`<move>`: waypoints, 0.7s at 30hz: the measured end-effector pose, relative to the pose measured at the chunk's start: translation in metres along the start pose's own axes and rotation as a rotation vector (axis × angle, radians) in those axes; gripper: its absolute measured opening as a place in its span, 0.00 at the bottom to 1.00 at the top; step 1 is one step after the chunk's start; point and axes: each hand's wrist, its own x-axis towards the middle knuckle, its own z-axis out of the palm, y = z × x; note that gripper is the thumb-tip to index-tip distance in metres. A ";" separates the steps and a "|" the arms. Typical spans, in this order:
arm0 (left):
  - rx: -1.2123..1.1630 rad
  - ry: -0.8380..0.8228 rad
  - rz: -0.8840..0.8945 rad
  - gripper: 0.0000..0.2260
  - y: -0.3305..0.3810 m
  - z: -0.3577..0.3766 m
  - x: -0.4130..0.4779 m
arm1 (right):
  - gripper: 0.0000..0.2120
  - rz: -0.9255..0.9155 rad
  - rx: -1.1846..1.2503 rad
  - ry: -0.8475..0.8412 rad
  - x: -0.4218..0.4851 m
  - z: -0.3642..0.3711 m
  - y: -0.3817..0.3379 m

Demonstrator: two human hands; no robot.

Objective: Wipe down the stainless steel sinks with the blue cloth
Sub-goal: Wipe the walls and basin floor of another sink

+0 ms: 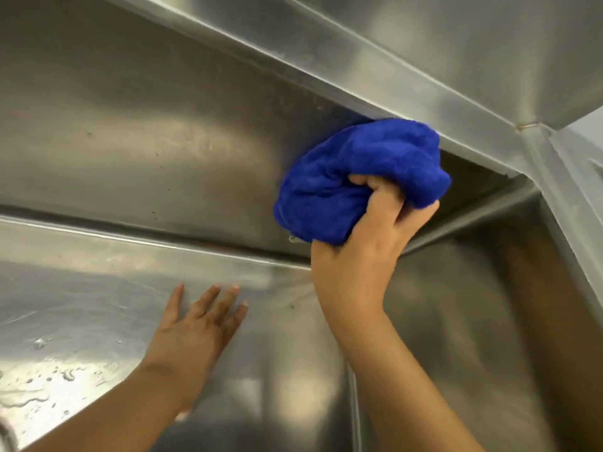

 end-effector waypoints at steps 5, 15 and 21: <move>-0.084 0.044 -0.010 0.49 0.003 -0.002 -0.001 | 0.35 0.203 -0.119 -0.386 -0.057 0.038 0.044; -0.028 0.005 0.001 0.48 0.005 -0.005 -0.005 | 0.31 -0.033 -0.041 -0.074 -0.004 0.005 -0.002; -0.071 0.019 -0.042 0.51 0.008 -0.005 -0.003 | 0.25 -0.065 -0.289 -0.551 -0.075 0.050 0.037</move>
